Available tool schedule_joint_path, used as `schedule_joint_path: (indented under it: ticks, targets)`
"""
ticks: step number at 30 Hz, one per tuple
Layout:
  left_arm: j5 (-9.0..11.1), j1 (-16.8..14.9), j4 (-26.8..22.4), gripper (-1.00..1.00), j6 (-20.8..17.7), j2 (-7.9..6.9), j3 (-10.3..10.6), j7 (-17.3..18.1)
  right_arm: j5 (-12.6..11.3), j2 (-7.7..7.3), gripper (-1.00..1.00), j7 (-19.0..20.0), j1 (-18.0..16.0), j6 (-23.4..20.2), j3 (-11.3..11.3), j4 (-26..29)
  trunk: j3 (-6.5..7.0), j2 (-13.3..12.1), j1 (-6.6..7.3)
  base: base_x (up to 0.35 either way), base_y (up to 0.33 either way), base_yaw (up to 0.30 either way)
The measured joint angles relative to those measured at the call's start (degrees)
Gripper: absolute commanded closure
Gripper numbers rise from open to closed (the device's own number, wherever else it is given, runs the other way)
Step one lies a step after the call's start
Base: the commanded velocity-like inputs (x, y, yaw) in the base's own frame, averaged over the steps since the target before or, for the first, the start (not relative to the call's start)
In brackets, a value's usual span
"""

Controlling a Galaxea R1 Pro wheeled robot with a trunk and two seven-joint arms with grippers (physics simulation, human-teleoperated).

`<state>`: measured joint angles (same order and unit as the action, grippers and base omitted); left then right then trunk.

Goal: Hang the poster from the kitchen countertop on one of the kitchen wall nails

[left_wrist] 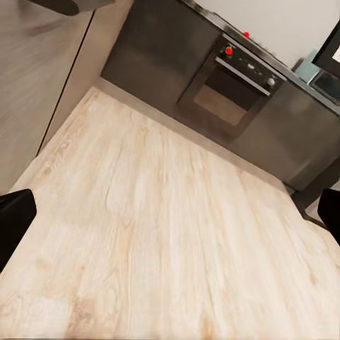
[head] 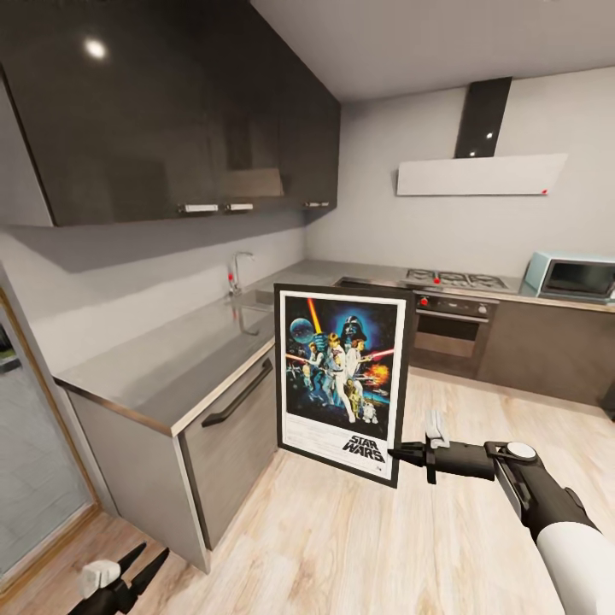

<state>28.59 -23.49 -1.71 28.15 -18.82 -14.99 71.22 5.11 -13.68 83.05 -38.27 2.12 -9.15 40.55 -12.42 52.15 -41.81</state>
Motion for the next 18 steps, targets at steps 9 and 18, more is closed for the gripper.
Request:
schedule_joint_path:
  ticks: [9, 18]
  targets:
    - [0.1, 0.3, 0.0, -1.0, 0.6, 0.5, 0.0, -1.1, 0.0, 0.0, 1.0, 0.0, 0.0, 0.0, 0.0, 0.0, 1.62, -3.6, 1.98, 0.0, 0.0, 0.0]
    - [0.1, 0.3, 0.0, -1.0, 0.6, 0.46, 0.0, -1.2, -0.1, 0.0, 1.0, 0.0, 0.0, 0.0, 0.0, 0.0, 3.24, -7.2, 3.96, 0.0, 0.0, 0.0]
